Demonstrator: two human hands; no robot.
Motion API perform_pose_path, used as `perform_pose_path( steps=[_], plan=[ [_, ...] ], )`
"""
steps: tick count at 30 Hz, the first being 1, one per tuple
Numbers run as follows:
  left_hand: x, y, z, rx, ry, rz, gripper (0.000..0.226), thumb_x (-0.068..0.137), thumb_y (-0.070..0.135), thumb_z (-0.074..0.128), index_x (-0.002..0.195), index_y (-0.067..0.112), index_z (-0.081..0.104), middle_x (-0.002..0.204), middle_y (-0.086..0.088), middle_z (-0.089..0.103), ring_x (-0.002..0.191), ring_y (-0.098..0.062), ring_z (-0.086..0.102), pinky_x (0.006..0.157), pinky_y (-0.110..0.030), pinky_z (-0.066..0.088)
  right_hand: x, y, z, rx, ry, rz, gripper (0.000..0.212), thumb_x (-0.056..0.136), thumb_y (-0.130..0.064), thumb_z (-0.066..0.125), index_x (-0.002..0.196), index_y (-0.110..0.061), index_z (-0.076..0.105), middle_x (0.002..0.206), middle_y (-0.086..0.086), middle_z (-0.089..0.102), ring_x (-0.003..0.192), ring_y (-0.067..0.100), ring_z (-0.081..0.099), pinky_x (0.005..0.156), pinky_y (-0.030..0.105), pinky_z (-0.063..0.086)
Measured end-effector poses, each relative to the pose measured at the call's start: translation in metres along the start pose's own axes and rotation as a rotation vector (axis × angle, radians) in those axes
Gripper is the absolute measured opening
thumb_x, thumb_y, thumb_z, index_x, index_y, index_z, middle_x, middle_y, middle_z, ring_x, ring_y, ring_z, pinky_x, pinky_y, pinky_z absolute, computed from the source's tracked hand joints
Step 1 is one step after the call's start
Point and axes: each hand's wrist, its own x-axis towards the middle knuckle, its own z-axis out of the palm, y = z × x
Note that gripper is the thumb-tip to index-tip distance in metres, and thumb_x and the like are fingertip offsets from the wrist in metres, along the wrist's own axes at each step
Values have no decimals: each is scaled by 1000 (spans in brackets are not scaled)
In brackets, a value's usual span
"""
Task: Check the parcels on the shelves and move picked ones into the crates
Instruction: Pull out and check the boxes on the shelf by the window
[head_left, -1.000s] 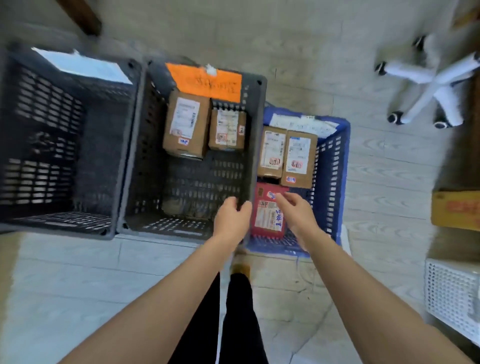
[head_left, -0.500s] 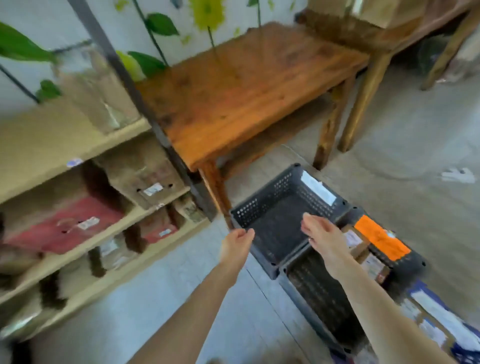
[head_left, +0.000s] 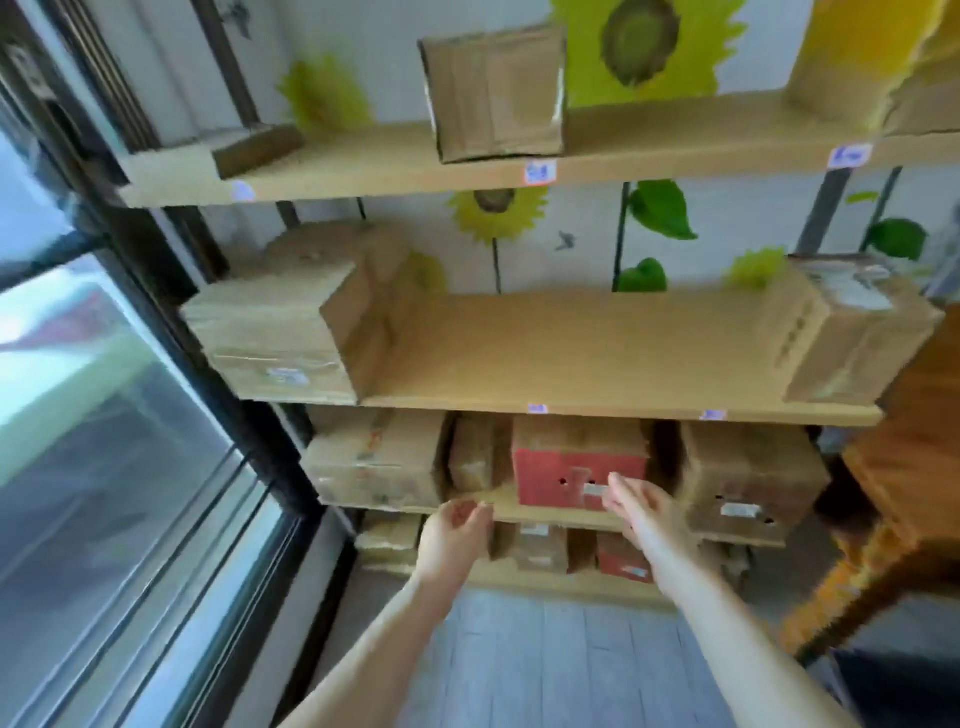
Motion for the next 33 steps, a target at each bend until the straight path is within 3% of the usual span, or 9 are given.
perform_pose_path(
  steps=[2,6,9,13,17,23,25,28,33],
  plan=[
    [19,1,-45,-44,69,-11,16,88,26,59,72,23,60,67,2,61,64,-16,53,63,-25,43,13,-16,49,-37,-76,-29,13,90,-34,55,94,-23,60,103,1,66,98,14,61,93,31,44],
    [61,6,-112,-128,175,7,12,88,29,58,89,19,64,86,0,67,83,-16,62,71,-25,48,43,-46,130,-141,-215,-78,16,89,-39,54,98,-27,58,106,-2,64,101,12,60,98,36,45],
    [101,15,-148,-154,247,38,12,88,30,58,88,20,65,86,0,66,86,-17,62,74,-31,49,73,-67,185,-193,-261,-102,31,88,-40,57,110,-19,59,113,1,63,109,16,58,102,36,42],
    [159,34,-194,-173,372,85,31,88,32,59,111,11,63,99,0,66,96,-16,61,78,-26,46,120,-108,252,-184,-302,-176,42,88,-37,58,121,-12,55,121,4,60,111,13,55,94,24,41],
    [205,50,-238,-172,528,126,48,88,34,59,125,4,54,123,-10,60,114,-23,54,89,-27,38,161,-152,310,-132,-240,-285,54,88,-36,59,133,-10,45,135,4,52,114,8,50,91,17,36],
    [254,59,-297,-200,691,147,69,87,43,56,142,8,32,144,-12,42,132,-27,39,110,-43,31,187,-175,378,-143,-114,-346,60,87,-41,58,139,-18,38,146,2,39,133,18,35,106,29,28],
    [270,63,-311,-236,671,162,68,87,44,56,141,8,34,143,-11,43,132,-27,39,109,-41,32,189,-175,392,-175,-72,-360,63,88,-38,58,142,-17,33,149,2,34,136,18,31,109,31,26],
    [287,66,-322,-246,589,187,55,86,41,58,123,2,49,123,-15,58,116,-30,53,97,-39,41,188,-171,401,-142,-14,-354,61,88,-30,59,142,-21,32,148,-1,35,135,16,33,105,26,26],
    [307,61,-348,-212,460,240,19,86,39,59,93,22,59,88,9,58,94,-18,56,70,-23,42,176,-172,410,-19,40,-307,58,89,-26,58,142,-27,32,149,-5,33,135,13,32,105,27,27]
  ],
)
